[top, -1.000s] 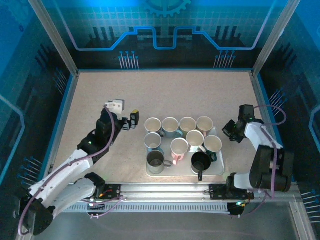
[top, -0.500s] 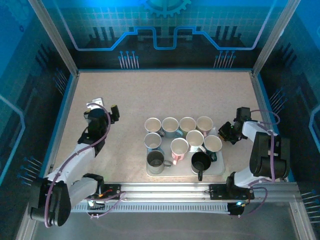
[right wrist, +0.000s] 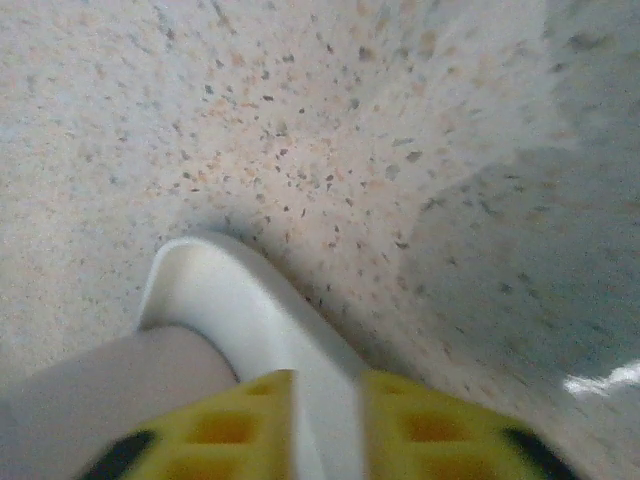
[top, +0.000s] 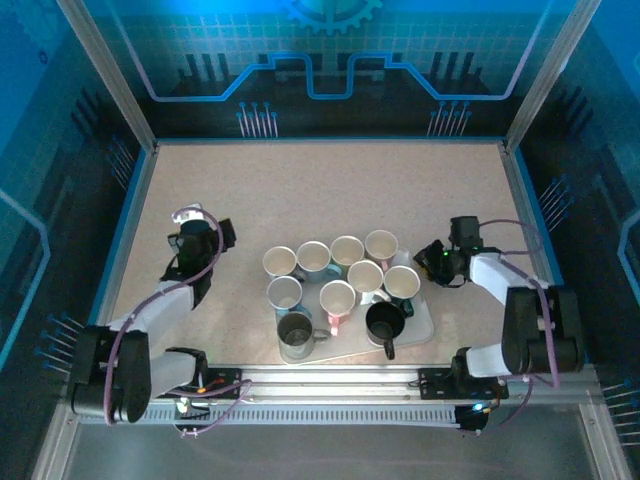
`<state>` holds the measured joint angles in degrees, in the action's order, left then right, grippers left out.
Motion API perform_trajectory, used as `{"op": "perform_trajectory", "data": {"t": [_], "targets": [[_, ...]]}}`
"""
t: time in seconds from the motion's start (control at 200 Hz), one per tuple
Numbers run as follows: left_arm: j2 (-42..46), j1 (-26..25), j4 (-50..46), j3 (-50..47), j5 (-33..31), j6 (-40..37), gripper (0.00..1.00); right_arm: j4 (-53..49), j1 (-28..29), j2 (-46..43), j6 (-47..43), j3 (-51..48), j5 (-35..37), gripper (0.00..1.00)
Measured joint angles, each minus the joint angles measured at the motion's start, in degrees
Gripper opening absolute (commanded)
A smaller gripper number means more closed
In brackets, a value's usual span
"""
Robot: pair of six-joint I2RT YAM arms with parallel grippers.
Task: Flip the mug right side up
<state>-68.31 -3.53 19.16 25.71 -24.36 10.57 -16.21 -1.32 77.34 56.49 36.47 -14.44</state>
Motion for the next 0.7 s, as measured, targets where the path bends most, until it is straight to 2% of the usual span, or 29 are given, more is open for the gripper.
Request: {"op": "perform_trajectory", "data": {"t": [0.07,0.18,0.225,0.27,0.36,0.53,0.675,0.7], "targets": [[-2.05,0.00,3.15,-0.90,0.39,0.02,0.99,-2.93,-2.54,-4.61,-1.68,1.70,3.52,0.59],[-5.44,0.00,9.33,-3.30,0.87,-0.44,0.99,-0.87,-4.15,-10.82,-8.17,3.61,11.89,0.65],[-6.84,0.02,11.30,-3.87,1.49,-1.36,0.99,2.75,-3.26,-13.44,-12.28,2.69,15.85,0.71],[-8.22,0.04,13.25,-4.07,2.16,-2.58,0.99,8.37,-2.19,-15.93,-17.75,0.35,18.49,0.82],[-10.95,0.04,18.08,-4.07,3.37,-4.83,0.99,20.76,-0.22,-18.51,-28.02,-6.82,22.10,0.85],[-18.64,0.17,27.52,-4.11,6.29,-7.65,0.99,40.81,0.85,-10.71,-40.37,-18.47,23.50,0.91],[-20.76,0.50,30.03,-4.28,8.04,-8.20,0.99,59.49,2.89,0.33,-48.15,-24.09,21.68,0.91],[-20.76,0.59,30.60,-4.28,8.22,-8.20,0.99,62.18,2.86,2.47,-48.89,-24.13,21.46,0.96]]}}
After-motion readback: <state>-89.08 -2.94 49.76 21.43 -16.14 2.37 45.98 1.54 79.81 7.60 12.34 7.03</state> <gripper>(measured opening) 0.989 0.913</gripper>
